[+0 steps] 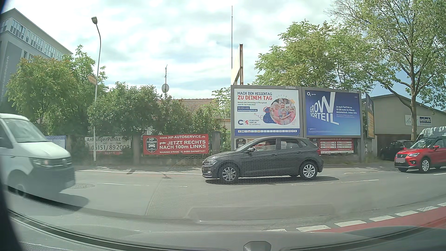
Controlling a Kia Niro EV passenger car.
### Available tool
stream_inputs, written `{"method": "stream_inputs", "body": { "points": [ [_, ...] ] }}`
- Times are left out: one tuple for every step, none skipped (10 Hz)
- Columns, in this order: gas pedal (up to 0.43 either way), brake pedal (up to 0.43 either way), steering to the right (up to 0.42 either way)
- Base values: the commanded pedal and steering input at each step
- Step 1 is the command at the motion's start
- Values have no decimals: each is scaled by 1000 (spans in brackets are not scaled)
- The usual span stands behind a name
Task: Follow the waypoints while adhering to traffic rules and regulations
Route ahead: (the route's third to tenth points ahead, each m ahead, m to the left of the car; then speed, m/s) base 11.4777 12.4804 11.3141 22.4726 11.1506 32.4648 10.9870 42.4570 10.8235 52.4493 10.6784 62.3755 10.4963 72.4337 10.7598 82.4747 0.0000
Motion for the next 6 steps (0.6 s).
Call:
{"method": "stream_inputs", "body": {
  "points": [
    [0, 287, -212],
    [0, 287, -212],
    [0, 287, -212],
    [0, 287, -212],
    [0, 287, -212],
    [0, 287, -212]
  ]
}}
